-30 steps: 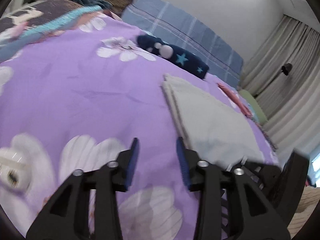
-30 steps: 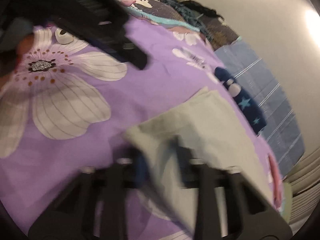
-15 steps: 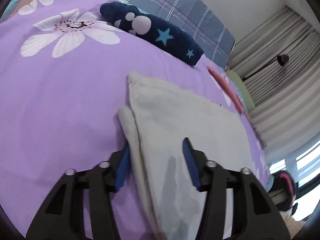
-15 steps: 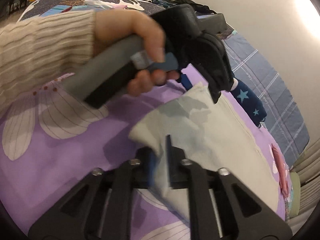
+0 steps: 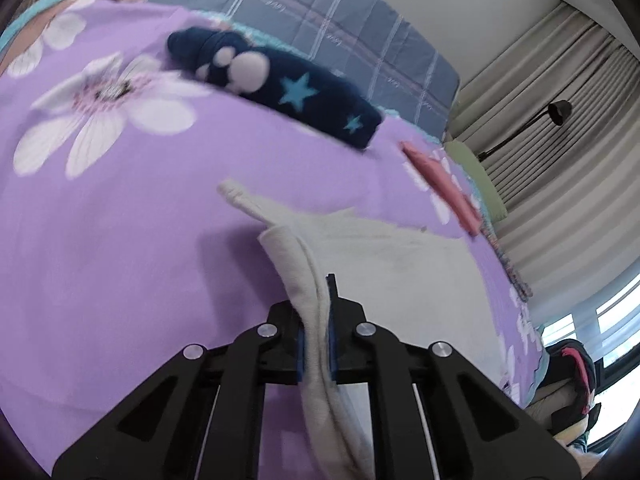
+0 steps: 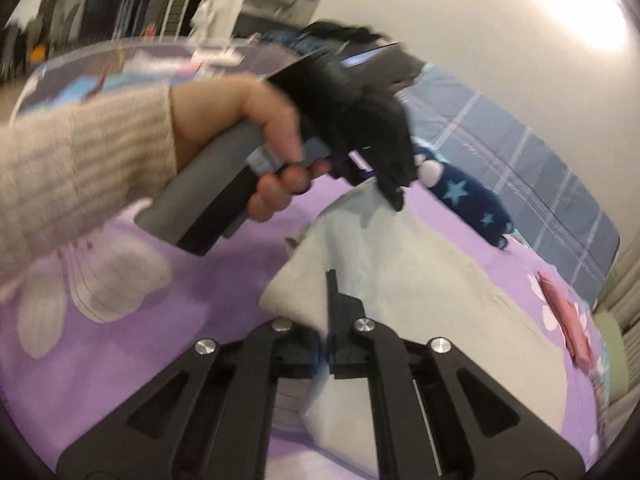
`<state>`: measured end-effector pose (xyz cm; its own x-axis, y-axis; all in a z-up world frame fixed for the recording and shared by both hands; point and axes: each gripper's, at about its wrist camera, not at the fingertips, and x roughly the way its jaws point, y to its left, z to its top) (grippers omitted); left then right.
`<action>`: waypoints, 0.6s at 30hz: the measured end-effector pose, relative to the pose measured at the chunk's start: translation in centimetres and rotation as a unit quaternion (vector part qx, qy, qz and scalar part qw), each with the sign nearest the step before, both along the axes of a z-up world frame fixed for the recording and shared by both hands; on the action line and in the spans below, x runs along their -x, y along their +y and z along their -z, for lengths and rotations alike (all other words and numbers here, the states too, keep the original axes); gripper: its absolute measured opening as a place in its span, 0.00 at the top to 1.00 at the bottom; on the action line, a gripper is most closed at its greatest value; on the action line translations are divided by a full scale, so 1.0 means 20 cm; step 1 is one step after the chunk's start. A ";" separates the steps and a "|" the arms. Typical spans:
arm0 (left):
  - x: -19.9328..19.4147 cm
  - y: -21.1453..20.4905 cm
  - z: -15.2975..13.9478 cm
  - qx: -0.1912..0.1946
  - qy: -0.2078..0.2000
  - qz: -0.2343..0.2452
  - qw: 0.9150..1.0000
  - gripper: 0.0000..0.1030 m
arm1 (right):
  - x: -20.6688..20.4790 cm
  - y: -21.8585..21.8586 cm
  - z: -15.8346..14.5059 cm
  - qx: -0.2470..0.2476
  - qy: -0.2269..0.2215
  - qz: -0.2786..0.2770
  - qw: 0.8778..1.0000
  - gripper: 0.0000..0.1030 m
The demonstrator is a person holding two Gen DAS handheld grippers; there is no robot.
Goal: Fold small clothes
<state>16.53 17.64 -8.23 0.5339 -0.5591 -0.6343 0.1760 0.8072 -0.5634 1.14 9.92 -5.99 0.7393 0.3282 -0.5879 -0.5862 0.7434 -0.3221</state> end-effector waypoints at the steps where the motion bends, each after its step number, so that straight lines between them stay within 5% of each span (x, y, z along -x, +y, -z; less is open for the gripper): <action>1: 0.00 -0.03 -0.03 -0.002 -0.006 0.002 1.000 0.92 | -0.01 -0.05 -0.03 -0.014 0.000 0.007 1.000 0.98; 9: -0.03 -0.42 -0.28 -0.044 -0.041 0.026 0.998 0.93 | -0.09 -0.52 -0.20 -0.121 0.033 0.077 0.989 0.98; 18: -0.11 -1.03 -0.34 -0.081 -0.044 0.071 0.993 0.93 | -0.08 -1.08 -0.20 -0.210 0.059 0.155 0.964 0.98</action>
<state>18.67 -2.92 -1.41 0.5133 -0.5280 -0.6766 0.3379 0.8490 -0.4062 2.70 -11.76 -2.06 0.7763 0.3298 -0.5372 -0.3299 0.9388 0.0996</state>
